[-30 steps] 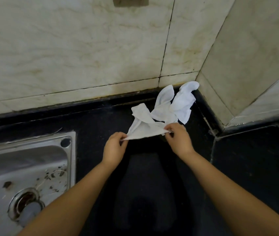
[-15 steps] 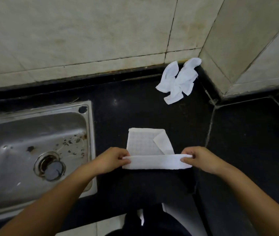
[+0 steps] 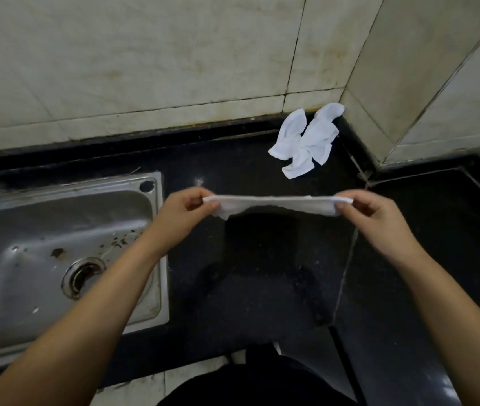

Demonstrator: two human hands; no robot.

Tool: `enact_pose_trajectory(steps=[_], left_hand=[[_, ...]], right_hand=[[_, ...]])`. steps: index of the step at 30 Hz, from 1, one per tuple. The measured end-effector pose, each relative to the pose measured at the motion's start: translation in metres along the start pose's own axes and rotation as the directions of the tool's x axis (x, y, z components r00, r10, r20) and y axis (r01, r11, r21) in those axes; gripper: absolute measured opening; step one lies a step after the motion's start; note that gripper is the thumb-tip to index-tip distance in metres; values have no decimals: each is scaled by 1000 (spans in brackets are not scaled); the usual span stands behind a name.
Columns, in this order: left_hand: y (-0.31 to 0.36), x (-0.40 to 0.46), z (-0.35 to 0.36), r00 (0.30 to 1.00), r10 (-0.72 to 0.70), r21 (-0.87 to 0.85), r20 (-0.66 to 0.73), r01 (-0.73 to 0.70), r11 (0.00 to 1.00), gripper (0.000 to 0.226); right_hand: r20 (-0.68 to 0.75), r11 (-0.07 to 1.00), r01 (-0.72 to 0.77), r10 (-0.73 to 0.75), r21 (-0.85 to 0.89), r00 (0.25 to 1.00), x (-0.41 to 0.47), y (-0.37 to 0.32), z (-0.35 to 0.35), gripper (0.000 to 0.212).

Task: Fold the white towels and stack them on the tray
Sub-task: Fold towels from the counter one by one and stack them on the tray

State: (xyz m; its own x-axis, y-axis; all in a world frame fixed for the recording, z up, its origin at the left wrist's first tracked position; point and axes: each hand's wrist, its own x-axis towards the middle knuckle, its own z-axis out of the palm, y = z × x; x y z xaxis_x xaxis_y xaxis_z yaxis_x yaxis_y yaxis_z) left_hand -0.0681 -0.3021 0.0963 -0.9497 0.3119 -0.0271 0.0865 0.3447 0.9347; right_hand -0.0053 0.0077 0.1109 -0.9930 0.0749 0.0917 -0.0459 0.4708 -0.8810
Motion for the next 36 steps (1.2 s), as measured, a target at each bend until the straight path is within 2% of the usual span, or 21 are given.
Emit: enact_pose_trajectory(steps=[2,5,7,9,11,14,18,20,23,25,28,30,32,34,36], left_hand=[[-18,-21,6,981,-148,15,123,147,989,11],[-48,-49,18,870,-395,109,296,380,919,8],[-64,-61,27,793,-482,175,373,450,876,9],[-72,-63,35,774,-515,232,369,459,857,10],[-80,-55,41,814,-513,266,273,449,853,11],[-89,-30,45,885,-457,306,88,413,858,13],[-92,1,57,932,-351,345,-89,360,867,14],[-97,9,66,938,-313,391,-150,347,853,11],[-109,6,79,928,-283,502,-242,369,782,12],[-110,-4,84,905,-277,506,-322,412,758,31],[-109,-25,86,900,-260,532,-350,420,735,54],[-112,-41,88,901,-263,600,-345,427,676,62],[-116,-53,91,886,-320,673,-335,463,578,66],[-117,-59,93,873,-364,712,-325,479,514,65],[-116,-62,94,873,-366,715,-322,478,510,58]], right_hand=[[125,995,-101,100,5,987,-23,14,0,25],[339,962,-270,269,-44,901,-54,42,5,18],[437,922,-366,383,-125,814,-67,62,11,15],[468,892,-418,447,-171,762,-68,77,17,13],[441,876,-465,470,-128,764,-58,84,23,19],[315,856,-505,513,-113,799,-33,88,37,30],[84,795,-528,573,-299,815,1,101,61,27],[21,746,-527,584,-407,811,7,106,72,26],[-31,642,-410,516,-648,856,9,105,82,24],[-21,584,-296,431,-756,902,15,100,87,35],[139,612,-82,304,-787,942,40,79,111,44],[335,686,73,258,-724,906,57,61,144,42],[481,714,179,245,-677,841,66,45,179,44],[558,665,273,258,-695,789,69,38,208,47],[583,602,316,317,-733,748,72,37,223,44]])
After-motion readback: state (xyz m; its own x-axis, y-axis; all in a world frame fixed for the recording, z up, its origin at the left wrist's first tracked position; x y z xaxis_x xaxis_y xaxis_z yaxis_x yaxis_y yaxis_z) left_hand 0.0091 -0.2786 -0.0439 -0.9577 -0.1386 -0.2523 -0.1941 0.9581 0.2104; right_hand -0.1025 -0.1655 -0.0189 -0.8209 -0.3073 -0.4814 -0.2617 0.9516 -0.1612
